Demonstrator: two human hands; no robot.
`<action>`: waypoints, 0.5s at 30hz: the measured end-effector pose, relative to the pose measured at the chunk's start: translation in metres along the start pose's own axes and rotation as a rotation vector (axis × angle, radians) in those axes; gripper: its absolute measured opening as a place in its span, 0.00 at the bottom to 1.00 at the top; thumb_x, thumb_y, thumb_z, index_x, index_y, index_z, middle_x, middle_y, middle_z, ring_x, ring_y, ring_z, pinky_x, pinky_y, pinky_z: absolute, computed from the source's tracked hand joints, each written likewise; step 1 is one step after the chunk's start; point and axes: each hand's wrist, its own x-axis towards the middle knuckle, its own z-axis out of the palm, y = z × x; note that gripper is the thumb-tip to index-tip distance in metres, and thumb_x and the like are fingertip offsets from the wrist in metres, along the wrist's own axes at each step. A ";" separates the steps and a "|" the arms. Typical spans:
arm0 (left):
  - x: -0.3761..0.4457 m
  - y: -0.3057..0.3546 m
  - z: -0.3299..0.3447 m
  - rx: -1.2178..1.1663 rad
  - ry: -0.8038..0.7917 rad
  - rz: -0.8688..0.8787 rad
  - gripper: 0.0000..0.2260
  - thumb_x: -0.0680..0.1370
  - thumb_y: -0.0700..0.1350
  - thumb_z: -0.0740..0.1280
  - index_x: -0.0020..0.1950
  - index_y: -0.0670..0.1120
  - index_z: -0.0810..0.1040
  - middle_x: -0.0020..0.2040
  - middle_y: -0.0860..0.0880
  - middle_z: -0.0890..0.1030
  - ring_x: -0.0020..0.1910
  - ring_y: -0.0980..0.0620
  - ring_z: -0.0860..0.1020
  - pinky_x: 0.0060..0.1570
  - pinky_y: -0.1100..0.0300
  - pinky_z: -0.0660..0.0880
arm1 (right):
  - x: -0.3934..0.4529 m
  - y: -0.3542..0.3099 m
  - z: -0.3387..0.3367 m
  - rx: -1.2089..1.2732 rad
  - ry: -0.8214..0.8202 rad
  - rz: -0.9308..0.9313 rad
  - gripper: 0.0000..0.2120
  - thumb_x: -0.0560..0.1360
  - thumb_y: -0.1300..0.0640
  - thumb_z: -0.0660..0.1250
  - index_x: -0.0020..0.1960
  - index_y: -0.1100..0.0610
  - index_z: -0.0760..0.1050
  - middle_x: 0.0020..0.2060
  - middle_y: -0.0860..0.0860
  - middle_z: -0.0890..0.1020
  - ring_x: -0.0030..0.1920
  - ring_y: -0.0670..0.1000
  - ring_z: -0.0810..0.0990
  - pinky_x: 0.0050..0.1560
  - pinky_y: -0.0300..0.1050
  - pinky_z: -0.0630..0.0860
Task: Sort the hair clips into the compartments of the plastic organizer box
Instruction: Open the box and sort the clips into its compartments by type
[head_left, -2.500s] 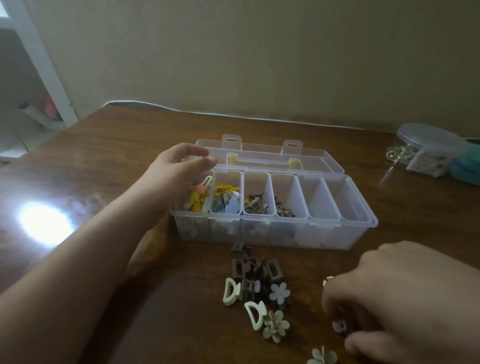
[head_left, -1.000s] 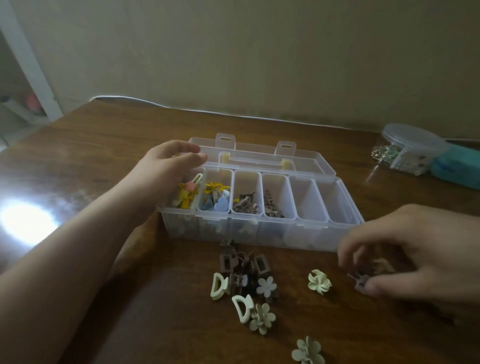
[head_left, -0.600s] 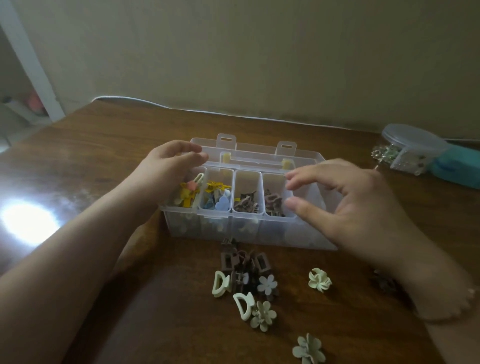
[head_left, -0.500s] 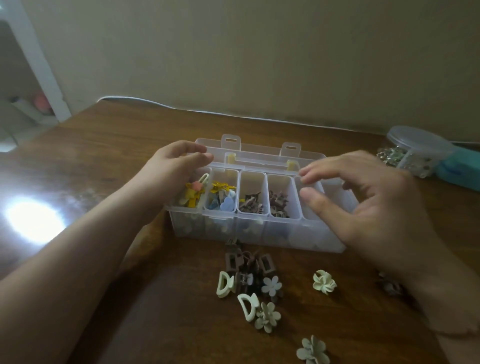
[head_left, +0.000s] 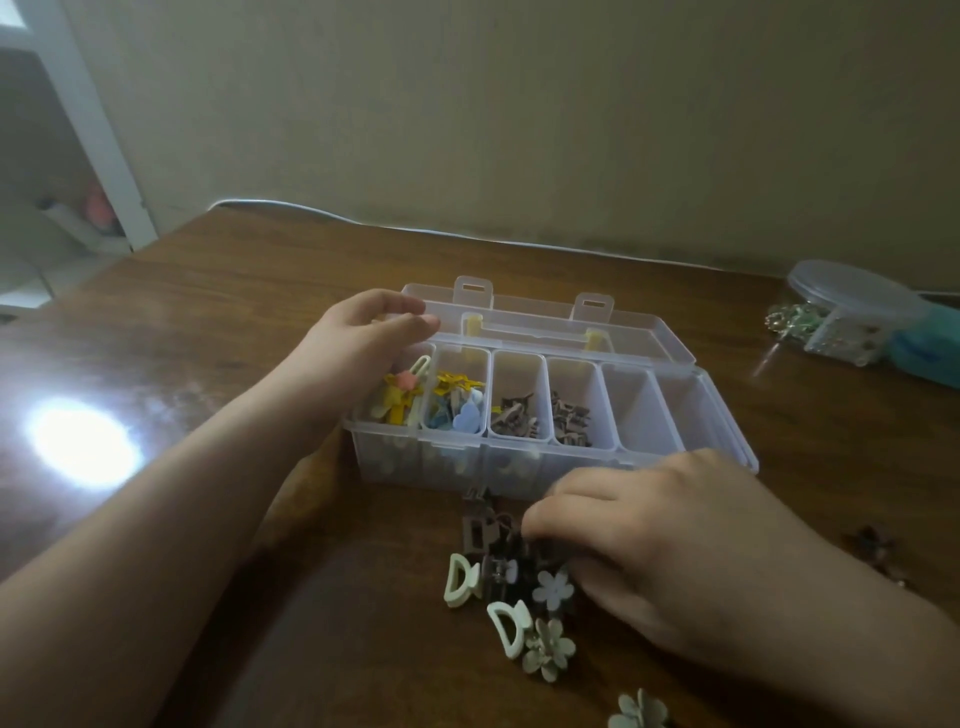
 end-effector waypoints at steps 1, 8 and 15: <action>0.000 0.000 0.000 0.002 0.001 -0.001 0.14 0.78 0.48 0.68 0.63 0.50 0.78 0.57 0.47 0.82 0.56 0.49 0.81 0.60 0.49 0.77 | 0.000 -0.001 0.001 0.006 -0.012 0.013 0.10 0.70 0.47 0.68 0.51 0.41 0.76 0.43 0.39 0.82 0.32 0.45 0.80 0.24 0.45 0.76; 0.000 0.000 -0.001 0.008 0.002 -0.004 0.13 0.78 0.49 0.68 0.63 0.50 0.78 0.56 0.46 0.83 0.55 0.47 0.82 0.60 0.47 0.78 | -0.009 0.001 -0.015 0.145 0.060 0.126 0.08 0.71 0.45 0.65 0.49 0.41 0.75 0.45 0.36 0.79 0.36 0.41 0.78 0.34 0.40 0.77; 0.002 -0.001 -0.002 0.019 -0.008 -0.008 0.14 0.77 0.50 0.69 0.63 0.52 0.78 0.57 0.48 0.82 0.55 0.50 0.82 0.59 0.48 0.78 | -0.024 0.038 -0.037 0.245 0.366 0.402 0.08 0.71 0.43 0.68 0.49 0.42 0.77 0.33 0.43 0.75 0.34 0.43 0.75 0.25 0.32 0.66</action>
